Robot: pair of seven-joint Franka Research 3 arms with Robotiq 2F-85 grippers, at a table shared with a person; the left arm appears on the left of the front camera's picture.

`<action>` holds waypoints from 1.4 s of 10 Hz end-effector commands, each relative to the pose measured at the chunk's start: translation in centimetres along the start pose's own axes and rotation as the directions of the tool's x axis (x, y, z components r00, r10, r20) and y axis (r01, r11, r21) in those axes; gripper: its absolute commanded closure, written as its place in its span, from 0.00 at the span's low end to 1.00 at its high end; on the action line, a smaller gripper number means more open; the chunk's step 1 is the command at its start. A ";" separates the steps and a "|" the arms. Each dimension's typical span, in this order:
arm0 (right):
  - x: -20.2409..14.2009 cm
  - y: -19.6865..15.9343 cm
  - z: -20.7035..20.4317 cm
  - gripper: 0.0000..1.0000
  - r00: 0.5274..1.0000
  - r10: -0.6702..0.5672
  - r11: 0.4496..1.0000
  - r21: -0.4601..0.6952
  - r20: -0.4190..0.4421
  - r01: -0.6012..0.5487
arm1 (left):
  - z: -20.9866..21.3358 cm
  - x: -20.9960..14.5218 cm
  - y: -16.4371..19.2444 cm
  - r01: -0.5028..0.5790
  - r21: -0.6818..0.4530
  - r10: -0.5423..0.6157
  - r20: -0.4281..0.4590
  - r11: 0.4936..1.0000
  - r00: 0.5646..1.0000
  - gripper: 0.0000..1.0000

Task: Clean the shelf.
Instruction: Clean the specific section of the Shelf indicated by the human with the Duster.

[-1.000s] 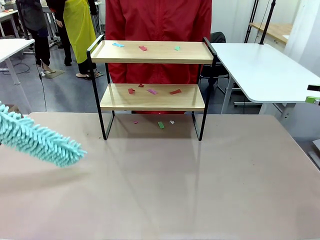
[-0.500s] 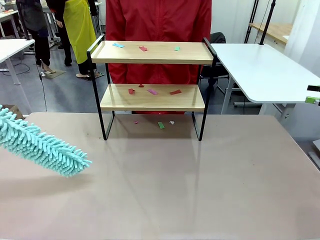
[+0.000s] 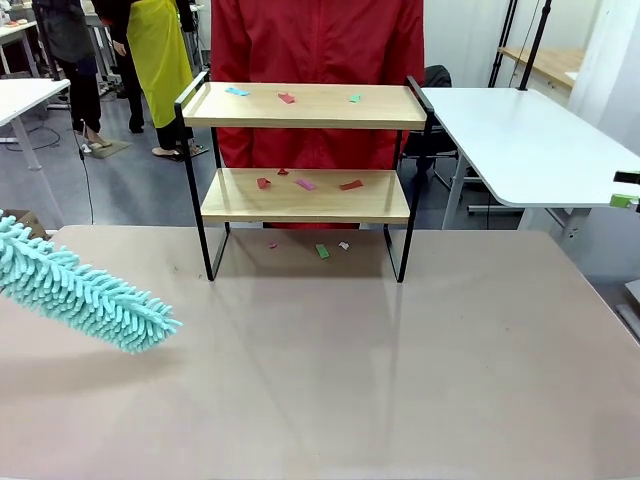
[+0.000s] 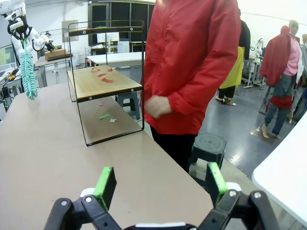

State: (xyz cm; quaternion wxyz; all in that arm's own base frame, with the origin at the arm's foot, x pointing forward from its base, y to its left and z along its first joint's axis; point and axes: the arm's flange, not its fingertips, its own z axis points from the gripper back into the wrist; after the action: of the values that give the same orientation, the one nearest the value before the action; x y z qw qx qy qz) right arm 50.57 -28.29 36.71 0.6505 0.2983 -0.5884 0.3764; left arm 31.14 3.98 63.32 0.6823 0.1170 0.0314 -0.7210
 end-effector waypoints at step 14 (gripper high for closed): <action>0.7 0.2 -0.2 0.00 1.000 -0.012 1.000 -0.012 -0.018 0.012 | 0.2 -0.4 0.0 0.006 0.003 -0.006 -0.005 1.000 1.000 0.86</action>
State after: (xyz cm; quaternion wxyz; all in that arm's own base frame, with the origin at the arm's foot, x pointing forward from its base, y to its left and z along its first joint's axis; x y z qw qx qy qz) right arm 50.57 -28.29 36.72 0.6505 0.2983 -0.5884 0.3764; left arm 31.14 3.98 63.32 0.6823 0.1171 0.0315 -0.7210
